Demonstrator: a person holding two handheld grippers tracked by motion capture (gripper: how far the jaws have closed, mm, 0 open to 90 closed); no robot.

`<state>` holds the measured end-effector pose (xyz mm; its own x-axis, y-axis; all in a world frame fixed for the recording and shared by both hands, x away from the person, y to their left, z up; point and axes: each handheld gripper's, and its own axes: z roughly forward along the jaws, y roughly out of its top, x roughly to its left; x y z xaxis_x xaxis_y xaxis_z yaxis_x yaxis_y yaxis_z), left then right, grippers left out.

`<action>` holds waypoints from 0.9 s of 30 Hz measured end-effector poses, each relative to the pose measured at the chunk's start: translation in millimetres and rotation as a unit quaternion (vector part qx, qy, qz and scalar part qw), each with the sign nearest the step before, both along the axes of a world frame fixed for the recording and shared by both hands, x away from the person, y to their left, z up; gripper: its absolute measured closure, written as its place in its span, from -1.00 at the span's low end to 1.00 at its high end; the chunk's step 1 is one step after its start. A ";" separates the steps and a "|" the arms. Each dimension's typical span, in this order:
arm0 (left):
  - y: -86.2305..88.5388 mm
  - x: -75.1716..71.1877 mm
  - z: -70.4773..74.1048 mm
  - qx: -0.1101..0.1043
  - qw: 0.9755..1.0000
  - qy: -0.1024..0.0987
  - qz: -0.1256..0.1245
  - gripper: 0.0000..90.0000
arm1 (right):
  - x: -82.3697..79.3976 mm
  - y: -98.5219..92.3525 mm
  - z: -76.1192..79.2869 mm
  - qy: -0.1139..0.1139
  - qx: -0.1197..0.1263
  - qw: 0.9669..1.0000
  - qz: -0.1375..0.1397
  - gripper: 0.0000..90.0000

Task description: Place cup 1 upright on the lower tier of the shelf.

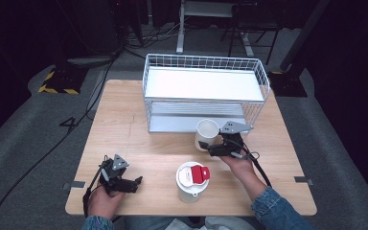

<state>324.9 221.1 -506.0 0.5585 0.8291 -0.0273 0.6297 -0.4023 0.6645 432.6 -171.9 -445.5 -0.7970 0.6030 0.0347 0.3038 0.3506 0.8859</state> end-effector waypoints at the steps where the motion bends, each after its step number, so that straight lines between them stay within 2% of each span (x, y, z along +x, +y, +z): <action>1: 0.0 0.0 0.0 0.000 1.000 0.000 0.000 -0.99 | 2.7 -1.8 0.7 0.000 0.002 1.000 -0.010 -0.50; 4: 0.1 0.0 0.0 0.001 1.000 0.000 -0.001 -0.99 | 9.2 -5.5 1.8 0.000 0.000 1.000 -0.028 -0.50; 6: 0.0 0.0 0.0 0.000 1.000 0.000 0.000 -0.99 | 15.7 -8.4 3.7 -0.004 -0.004 0.999 -0.051 -0.50; 13: 0.1 0.0 0.0 0.001 1.000 0.000 0.000 -0.99 | 26.9 -13.7 4.8 -0.016 -0.014 0.996 -0.082 -0.50; 14: 0.0 0.0 0.0 0.000 1.000 0.000 0.000 -0.99 | 29.8 -15.7 3.9 -0.014 -0.014 0.995 -0.094 -0.50; 22: 0.1 0.0 0.1 0.001 1.000 0.000 -0.001 -0.99 | 43.1 -16.6 1.0 -0.020 -0.032 0.991 -0.126 -0.50; 27: 0.1 0.0 0.1 0.001 1.000 0.000 -0.001 -1.00 | 48.1 -12.4 -0.6 -0.027 -0.037 0.990 -0.136 -0.50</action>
